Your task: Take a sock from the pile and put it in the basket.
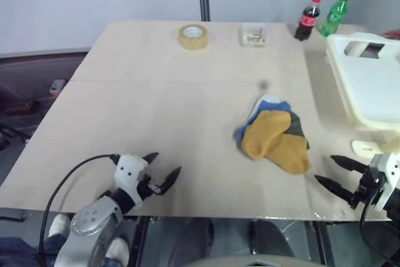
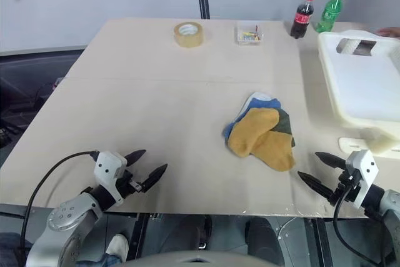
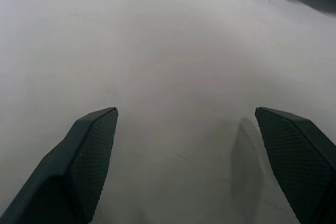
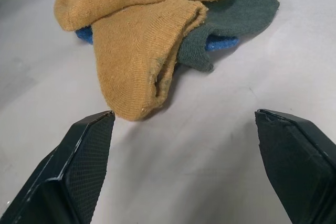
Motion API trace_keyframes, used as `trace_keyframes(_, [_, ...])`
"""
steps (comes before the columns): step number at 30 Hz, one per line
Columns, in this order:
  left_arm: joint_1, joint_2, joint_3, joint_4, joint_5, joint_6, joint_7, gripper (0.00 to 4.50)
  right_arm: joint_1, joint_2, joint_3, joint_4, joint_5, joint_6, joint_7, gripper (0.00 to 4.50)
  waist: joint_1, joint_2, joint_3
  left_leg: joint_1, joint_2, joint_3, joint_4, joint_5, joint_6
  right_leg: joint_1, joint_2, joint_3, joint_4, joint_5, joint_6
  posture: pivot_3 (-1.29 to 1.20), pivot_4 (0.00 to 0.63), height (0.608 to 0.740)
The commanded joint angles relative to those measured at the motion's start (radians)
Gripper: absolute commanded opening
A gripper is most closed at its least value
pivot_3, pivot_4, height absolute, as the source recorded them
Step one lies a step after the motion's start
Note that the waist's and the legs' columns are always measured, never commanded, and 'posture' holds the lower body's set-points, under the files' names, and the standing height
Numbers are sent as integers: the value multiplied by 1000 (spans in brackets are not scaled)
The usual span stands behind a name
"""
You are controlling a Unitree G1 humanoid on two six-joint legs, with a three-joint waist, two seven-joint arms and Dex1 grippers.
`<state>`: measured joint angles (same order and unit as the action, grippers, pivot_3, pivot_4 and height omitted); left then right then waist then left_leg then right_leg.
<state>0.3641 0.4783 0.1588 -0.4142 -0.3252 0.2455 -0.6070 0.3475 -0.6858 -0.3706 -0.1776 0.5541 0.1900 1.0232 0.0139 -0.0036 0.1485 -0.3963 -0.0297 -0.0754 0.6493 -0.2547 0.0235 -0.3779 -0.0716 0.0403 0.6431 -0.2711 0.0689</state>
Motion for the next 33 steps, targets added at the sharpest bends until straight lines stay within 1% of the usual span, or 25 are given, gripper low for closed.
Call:
trace_keyframes(1, [3,13,4,-33,2,-39,-21,4500,15,-6,-49,-5,4,-29,14,4420,1,0,0,0,0,0,0,0,0,0,0,0,0,0,0,0,150,738])
trace_keyframes(11, [17,8,-4,-35,-14,-69,-58,4500,21,-8,-63,23,-2,-49,28,4420,0,0,0,0,0,0,0,0,0,0,0,0,0,0,0,0,150,738])
trace_keyframes(29, [-16,11,-12,-18,-42,-108,-119,4500,17,-6,-77,28,2,-58,17,4420,0,0,0,0,0,0,0,0,0,0,0,0,0,0,0,0,150,738])
trace_keyframes(33, [-44,15,-43,-23,-43,-102,-147,4500,16,-2,-77,21,6,-56,14,4420,0,0,0,0,0,0,0,0,0,0,0,-1,0,0,0,0,150,738])
